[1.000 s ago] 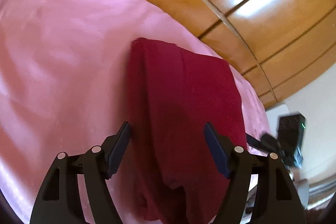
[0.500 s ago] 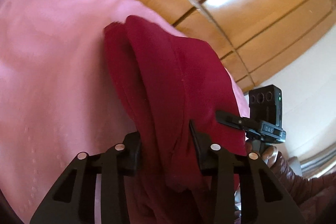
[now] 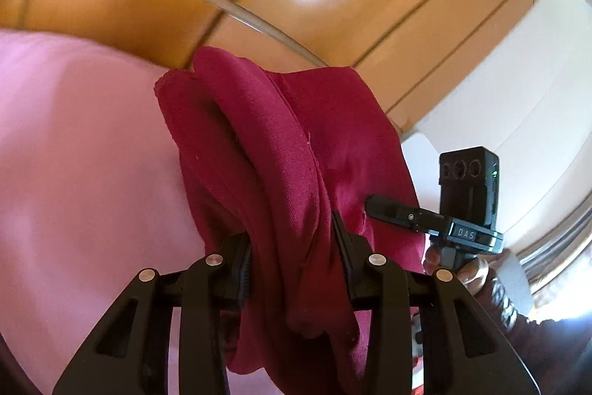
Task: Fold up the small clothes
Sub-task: 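Lower the folded sweater onto the bedspread and open both tools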
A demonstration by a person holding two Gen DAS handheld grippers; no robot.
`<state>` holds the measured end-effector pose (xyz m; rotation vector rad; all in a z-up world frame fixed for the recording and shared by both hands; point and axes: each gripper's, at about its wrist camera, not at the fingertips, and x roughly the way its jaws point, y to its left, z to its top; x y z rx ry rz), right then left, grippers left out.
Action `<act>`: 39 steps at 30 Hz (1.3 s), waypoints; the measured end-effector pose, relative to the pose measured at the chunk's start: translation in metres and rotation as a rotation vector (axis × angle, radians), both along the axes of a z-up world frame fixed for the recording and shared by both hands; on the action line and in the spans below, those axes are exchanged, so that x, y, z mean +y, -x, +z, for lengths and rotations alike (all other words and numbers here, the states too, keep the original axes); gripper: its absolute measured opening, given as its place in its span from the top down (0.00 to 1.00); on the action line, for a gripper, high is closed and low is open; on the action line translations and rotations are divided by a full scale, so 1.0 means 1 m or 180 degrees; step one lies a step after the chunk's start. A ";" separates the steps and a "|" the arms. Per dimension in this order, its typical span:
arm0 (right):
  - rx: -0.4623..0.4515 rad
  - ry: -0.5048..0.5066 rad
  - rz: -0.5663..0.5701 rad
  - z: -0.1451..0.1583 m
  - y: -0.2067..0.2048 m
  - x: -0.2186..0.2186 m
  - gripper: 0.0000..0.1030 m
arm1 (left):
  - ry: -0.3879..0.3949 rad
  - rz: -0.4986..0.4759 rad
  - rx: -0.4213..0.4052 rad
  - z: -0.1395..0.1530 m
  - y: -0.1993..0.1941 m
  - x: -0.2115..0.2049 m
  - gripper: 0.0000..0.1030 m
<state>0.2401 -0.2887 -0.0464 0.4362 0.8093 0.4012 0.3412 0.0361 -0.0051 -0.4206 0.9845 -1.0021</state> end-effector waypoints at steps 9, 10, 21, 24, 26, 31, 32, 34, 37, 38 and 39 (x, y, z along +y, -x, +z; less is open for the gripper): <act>0.0539 0.0440 -0.0719 -0.082 -0.026 -0.085 0.36 | -0.1040 -0.0381 0.0067 -0.057 -0.052 -0.148 0.61; 0.0500 0.0317 -0.0819 -0.094 -0.023 -0.092 0.27 | -0.1050 -0.0368 0.0041 -0.065 -0.053 -0.151 0.57; 0.0192 0.0867 -0.1145 -0.046 0.018 -0.086 0.17 | -0.0939 0.0071 0.0138 -0.037 -0.043 -0.115 0.39; 0.0008 0.1079 -0.1042 -0.024 0.043 -0.070 0.51 | -0.0950 0.0225 -0.0020 -0.024 -0.029 -0.099 0.39; -0.0067 0.1133 -0.0949 -0.018 0.046 -0.051 0.72 | -0.0983 0.0267 -0.0132 -0.017 -0.018 -0.096 0.39; 0.0009 0.1283 -0.0748 -0.035 0.051 -0.004 0.76 | -0.1389 0.0234 -0.0216 -0.031 -0.002 -0.111 0.39; 0.0118 0.1289 -0.0753 -0.046 0.054 -0.003 0.75 | -0.1465 0.0225 -0.0201 -0.035 -0.002 -0.112 0.39; 0.0294 0.1356 -0.0798 -0.074 0.051 0.001 0.75 | -0.1563 0.0254 -0.0168 -0.047 -0.004 -0.115 0.37; 0.0189 0.1194 -0.0975 -0.088 0.056 -0.004 0.75 | -0.1557 0.0298 -0.0159 -0.053 -0.002 -0.114 0.34; 0.0187 0.1181 -0.0994 -0.087 0.055 -0.004 0.75 | -0.1575 0.0305 -0.0196 -0.052 -0.001 -0.114 0.34; 0.0189 0.1184 -0.1006 -0.087 0.054 -0.004 0.75 | -0.1592 0.0314 -0.0225 -0.050 0.002 -0.114 0.34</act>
